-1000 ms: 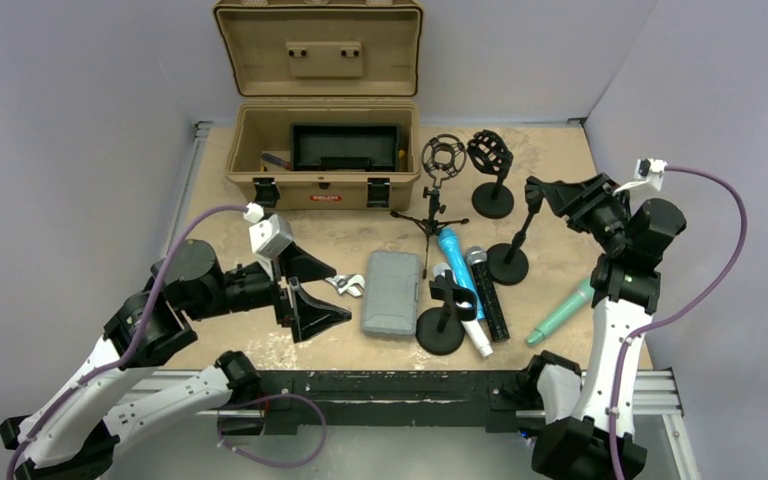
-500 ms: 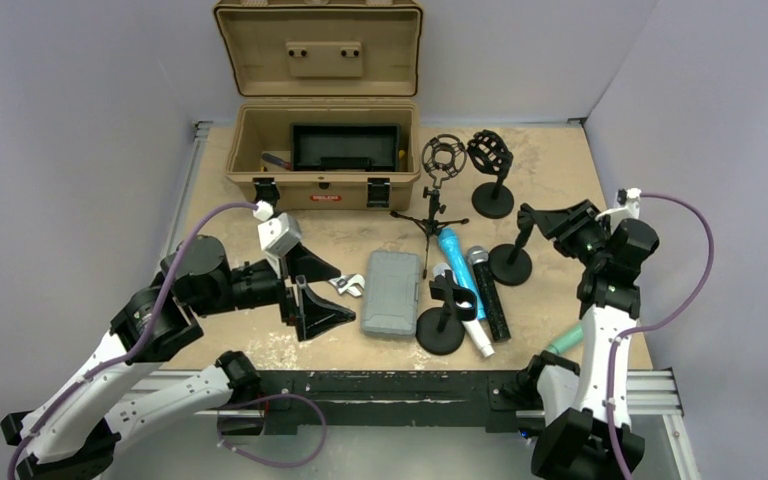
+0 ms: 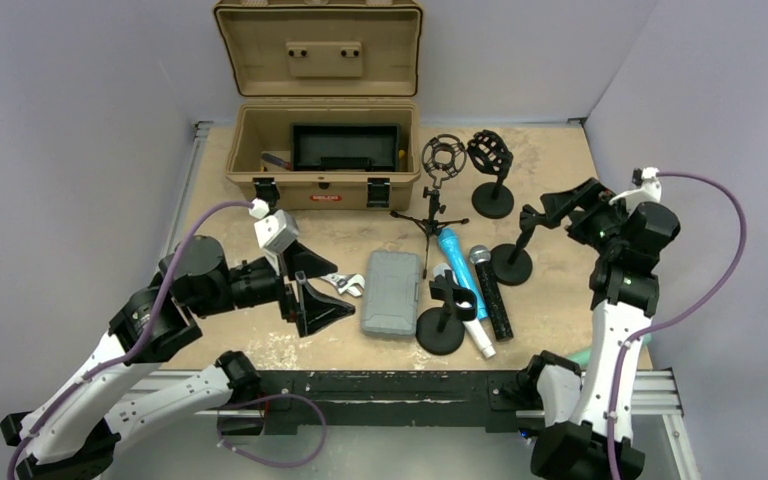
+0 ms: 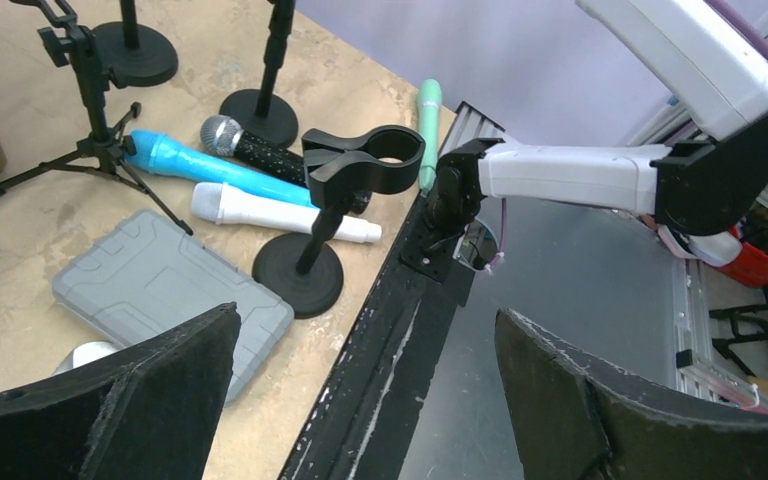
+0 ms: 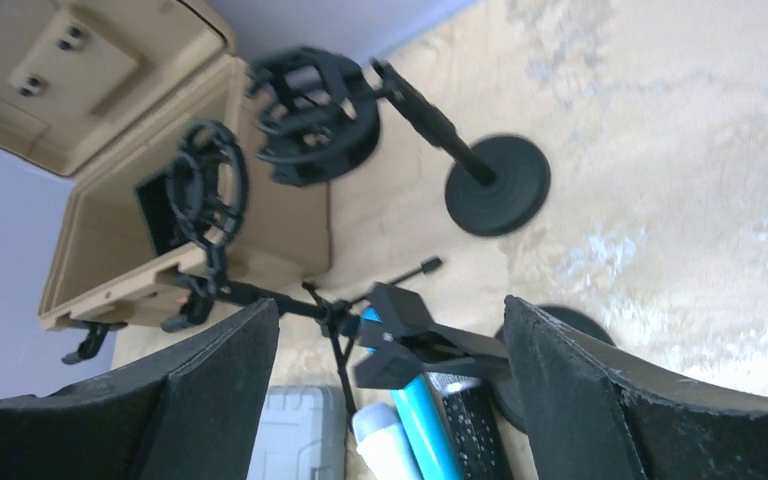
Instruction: Remove the microphone from the stand
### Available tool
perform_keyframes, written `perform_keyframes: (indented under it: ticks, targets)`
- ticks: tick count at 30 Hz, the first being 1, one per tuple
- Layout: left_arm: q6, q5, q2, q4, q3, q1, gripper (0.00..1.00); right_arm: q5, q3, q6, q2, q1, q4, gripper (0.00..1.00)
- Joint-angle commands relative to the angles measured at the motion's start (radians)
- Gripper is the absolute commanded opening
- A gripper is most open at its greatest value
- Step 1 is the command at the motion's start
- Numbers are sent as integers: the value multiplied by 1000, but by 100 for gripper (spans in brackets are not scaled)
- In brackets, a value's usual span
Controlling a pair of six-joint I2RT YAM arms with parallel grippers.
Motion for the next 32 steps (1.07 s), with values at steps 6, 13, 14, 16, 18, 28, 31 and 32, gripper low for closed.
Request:
perform_keyframes:
  ticks: [6,13,14,16,18,28,31,32]
  targets:
    - [-34,-87,-24,11,48,2,96,-95,179,57,-37,8,2,84]
    - [14,-291,-58,-63,145,2,96,-161,328,151,-18,18,73,90]
    - [25,-341,-70,-72,162,2,97,-164,351,171,-18,18,89,91]
    - [48,-433,-105,-62,183,2,97,-159,398,203,-14,18,103,94]
    - [70,-520,-153,-32,181,2,98,-139,457,215,-5,17,99,97]
    - [179,-704,-273,8,221,2,100,-76,491,218,-20,17,150,99]
    - [190,-716,-281,-6,232,2,100,-90,476,213,-7,18,152,99]
    - [192,-718,-285,-6,233,2,100,-94,471,209,-9,18,162,99]
